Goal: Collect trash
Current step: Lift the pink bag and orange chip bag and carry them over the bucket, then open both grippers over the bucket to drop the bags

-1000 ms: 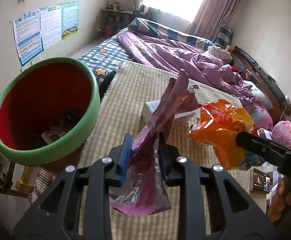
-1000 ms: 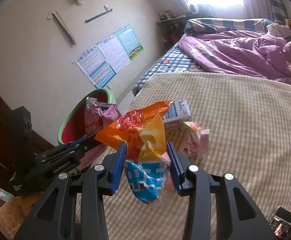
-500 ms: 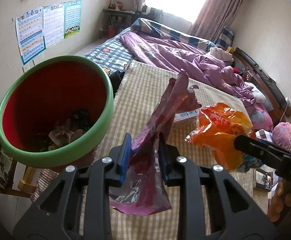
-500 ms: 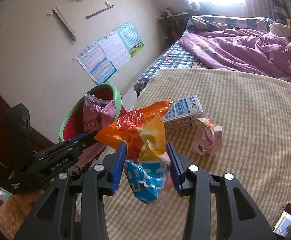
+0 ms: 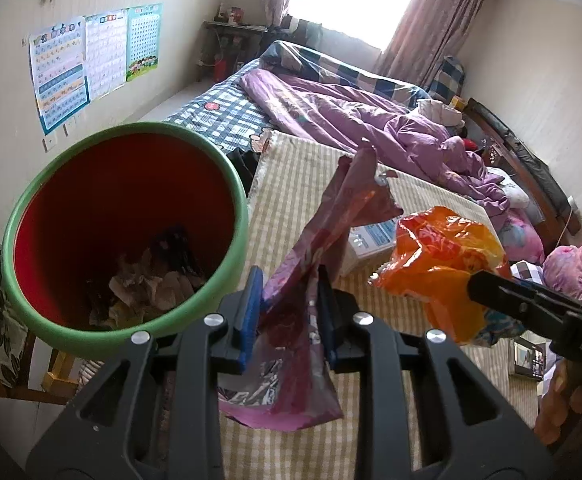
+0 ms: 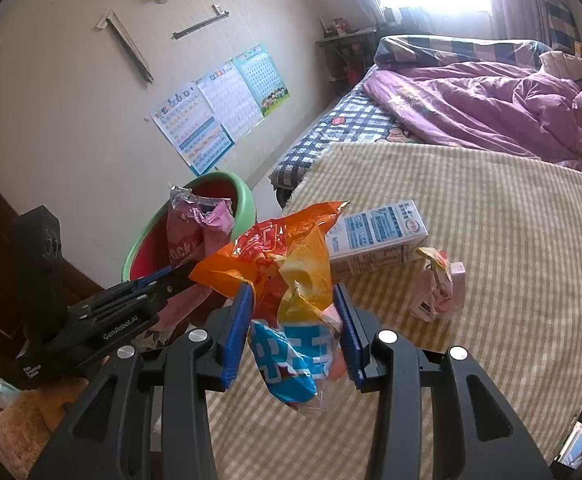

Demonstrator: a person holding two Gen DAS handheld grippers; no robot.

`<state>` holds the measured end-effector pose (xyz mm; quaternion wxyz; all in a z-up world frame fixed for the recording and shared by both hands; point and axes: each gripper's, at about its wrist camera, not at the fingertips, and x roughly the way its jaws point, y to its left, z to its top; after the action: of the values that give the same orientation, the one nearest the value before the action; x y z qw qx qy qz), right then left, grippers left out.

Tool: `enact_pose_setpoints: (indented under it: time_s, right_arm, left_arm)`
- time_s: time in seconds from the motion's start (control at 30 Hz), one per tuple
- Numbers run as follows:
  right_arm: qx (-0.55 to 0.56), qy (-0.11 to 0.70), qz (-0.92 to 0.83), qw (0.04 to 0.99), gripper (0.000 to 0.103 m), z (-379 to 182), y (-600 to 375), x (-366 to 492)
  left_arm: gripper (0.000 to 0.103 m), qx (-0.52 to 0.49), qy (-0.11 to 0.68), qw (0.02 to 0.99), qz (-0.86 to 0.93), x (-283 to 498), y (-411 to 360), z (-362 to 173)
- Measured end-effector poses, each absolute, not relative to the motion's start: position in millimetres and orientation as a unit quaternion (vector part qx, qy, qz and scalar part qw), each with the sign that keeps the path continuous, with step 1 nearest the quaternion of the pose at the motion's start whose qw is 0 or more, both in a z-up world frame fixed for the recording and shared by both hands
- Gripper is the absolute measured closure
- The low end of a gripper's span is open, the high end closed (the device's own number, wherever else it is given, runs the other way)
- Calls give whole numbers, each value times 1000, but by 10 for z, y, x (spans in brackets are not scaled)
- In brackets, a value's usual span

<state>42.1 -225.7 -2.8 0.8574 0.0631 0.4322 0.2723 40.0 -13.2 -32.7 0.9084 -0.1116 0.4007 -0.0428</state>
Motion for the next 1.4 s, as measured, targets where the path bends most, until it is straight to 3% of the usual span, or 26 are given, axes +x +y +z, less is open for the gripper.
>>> enact_pose_setpoints:
  time_s: [0.53, 1.0, 1.1, 1.17, 1.23, 1.4]
  right_arm:
    - [54, 417, 265, 868, 63, 69, -1957, 377]
    - [40, 403, 293, 866, 63, 52, -1219, 672]
    - [38, 397, 309, 863, 60, 65, -985, 773]
    - [39, 392, 322, 861, 54, 64, -840, 835]
    - [39, 395, 333, 855, 44, 41, -699, 892]
    - [36, 388, 320, 864, 31, 17, -778, 897]
  left_arm:
    - [77, -119, 378, 917, -54, 391, 181, -227]
    - [77, -139, 385, 912, 39, 472, 963, -367]
    - [68, -139, 378, 914, 51, 466, 1052, -365]
    - [48, -146, 368, 916, 59, 433, 1109, -353]
    - [40, -152, 356, 920, 70, 401, 1161, -329]
    - [38, -153, 350, 921, 72, 397, 1226, -294]
